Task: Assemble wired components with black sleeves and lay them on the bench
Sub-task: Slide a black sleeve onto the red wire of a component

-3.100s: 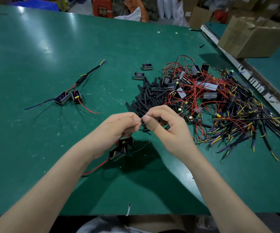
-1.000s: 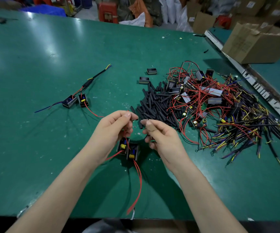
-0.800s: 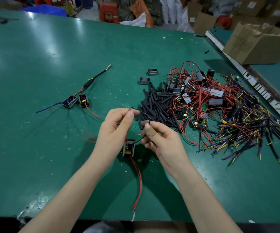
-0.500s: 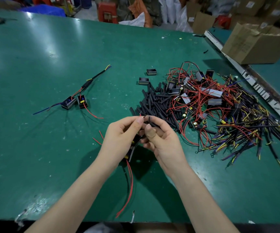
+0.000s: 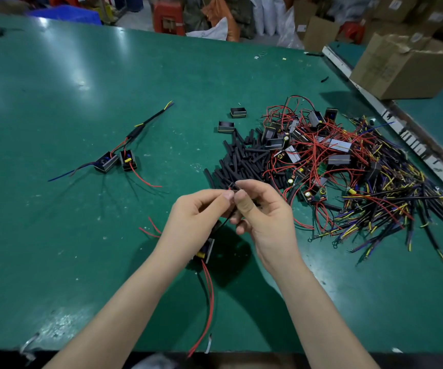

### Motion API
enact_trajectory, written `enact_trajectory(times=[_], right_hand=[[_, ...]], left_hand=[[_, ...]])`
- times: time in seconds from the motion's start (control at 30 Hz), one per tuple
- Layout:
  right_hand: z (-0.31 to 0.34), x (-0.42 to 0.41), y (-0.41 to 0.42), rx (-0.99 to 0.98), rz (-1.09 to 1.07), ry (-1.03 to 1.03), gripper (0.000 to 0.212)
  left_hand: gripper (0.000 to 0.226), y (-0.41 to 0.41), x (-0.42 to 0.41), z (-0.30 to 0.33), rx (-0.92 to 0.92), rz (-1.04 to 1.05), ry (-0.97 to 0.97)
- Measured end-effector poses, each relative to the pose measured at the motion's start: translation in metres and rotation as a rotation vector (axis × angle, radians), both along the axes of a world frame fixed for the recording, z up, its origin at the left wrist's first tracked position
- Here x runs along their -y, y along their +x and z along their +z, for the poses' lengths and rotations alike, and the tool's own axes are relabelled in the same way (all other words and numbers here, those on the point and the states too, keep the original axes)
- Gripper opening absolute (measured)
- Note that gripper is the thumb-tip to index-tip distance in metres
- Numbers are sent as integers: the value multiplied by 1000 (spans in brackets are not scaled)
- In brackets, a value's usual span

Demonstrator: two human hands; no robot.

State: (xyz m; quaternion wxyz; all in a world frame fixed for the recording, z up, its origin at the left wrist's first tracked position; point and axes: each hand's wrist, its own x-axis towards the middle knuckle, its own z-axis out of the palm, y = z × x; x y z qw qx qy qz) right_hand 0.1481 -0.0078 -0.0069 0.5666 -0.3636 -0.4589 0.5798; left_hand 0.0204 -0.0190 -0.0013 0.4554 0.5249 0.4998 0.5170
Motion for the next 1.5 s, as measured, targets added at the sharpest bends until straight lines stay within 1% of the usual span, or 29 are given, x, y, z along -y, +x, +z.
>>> enact_trajectory(times=[0.07,0.13,0.2,0.23,0.27,0.33,0.4,0.43,0.47,0.53,0.57,0.6,0.67,0.77,0.8,0.83,0.9,0.97,1.03,1.1,1.17,1.23,1.3,1.37,1.43,1.47,1.5], right_hand=[[0,-1,1,57,-27,17,16],[1,-2,3,133,-82,33,13],[3,-2,5,222,-156,61,12],[4,-3,7,271,-191,83,9],[5,-3,7,322,-221,104,7],[8,-4,8,462,-276,132,12],[13,-5,10,594,-268,56,17],[17,-6,13,608,-213,-39,19],[21,-7,16,578,-130,-162,20],[27,-10,23,426,41,-390,21],[28,-11,26,365,94,-455,21],[29,-11,27,347,123,-485,20],[28,-10,27,385,132,-477,18],[28,-8,25,450,84,-359,27],[27,-7,23,458,55,-290,26],[26,-7,21,453,13,-200,20],[21,-4,18,465,-111,45,6],[12,-2,20,629,-277,385,8],[2,-2,22,785,-382,688,11],[-4,-3,23,880,-434,842,14],[-6,-7,22,938,-459,898,17],[-6,-10,22,953,-468,917,17],[-5,-14,24,940,-451,907,14],[-4,-15,26,974,-398,896,12],[-3,-13,26,1094,-336,880,13],[-3,-10,26,1176,-309,852,14],[-2,-8,24,1244,-268,785,14]], left_hand=[[20,1,1,2,33,-55,3],[21,1,2,5,120,-97,-10],[23,3,3,7,191,-110,-55],[23,3,3,7,193,-99,-76],[22,4,2,7,167,-80,-84],[22,4,1,7,72,-29,-56],[22,3,0,5,-47,21,7],[22,2,-1,4,-122,37,33],[22,1,0,4,-183,44,50],[19,0,0,2,-227,36,65],[17,0,0,2,-233,28,68],[15,0,0,1,-243,21,75],[12,0,0,1,-262,11,102],[11,-3,-2,-1,-252,22,114],[12,-3,-3,-2,-245,31,106],[13,-4,-5,-2,-228,42,84],[15,-6,-6,-1,-148,66,18],[14,-6,-7,3,-40,74,-49],[15,-7,-7,7,17,58,-104],[19,-8,-7,9,34,8,-161],[21,-10,-8,11,79,-66,-222],[20,-11,-8,13,136,-124,-269],[19,-12,-7,14,164,-145,-301],[19,-13,-7,15,169,-138,-297],[19,-15,-6,14,92,-101,-245],[17,-16,-6,13,-11,-80,-194],[14,-17,-6,12,-162,-64,-130]])
